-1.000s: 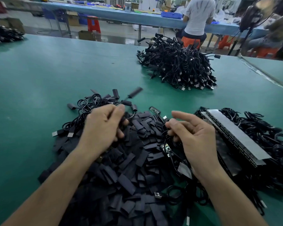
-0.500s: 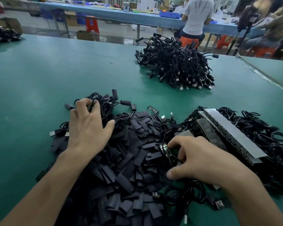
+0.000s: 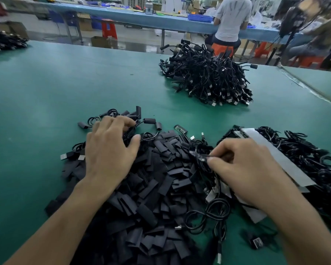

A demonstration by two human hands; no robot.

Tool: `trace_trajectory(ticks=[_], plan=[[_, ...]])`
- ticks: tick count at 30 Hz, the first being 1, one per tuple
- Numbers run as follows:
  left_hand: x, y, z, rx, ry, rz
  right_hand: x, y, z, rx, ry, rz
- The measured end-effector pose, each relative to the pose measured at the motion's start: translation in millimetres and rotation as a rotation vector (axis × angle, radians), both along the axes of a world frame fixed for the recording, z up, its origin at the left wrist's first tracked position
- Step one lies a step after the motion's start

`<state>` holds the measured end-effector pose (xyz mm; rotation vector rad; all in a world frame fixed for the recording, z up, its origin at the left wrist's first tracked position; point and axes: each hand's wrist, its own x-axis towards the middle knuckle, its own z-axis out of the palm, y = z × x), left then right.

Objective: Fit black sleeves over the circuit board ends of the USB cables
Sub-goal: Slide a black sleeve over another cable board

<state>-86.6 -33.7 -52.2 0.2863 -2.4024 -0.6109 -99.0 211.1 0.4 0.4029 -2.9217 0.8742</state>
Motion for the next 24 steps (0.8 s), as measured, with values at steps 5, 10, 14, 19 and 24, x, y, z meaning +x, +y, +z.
trace_trajectory(ticks=[5, 10, 14, 19, 24], plan=[[1, 28, -1, 0.385, -0.050, -0.386, 3, -2, 1, -0.081, 0.252, -0.153], [5, 47, -10, 0.686, -0.189, -0.636, 2, -6, -13, 0.105, 0.066, -0.045], [7, 55, -13, 0.972, -0.284, -0.667, 3, -20, -24, 0.080, -0.036, 0.093], [5, 50, -10, 1.107, -0.275, -0.613, 4, -22, -23, -0.022, 0.023, 0.125], [4, 50, -13, 1.017, -0.303, -0.597, 4, -21, -21, 0.027, -0.041, 0.130]])
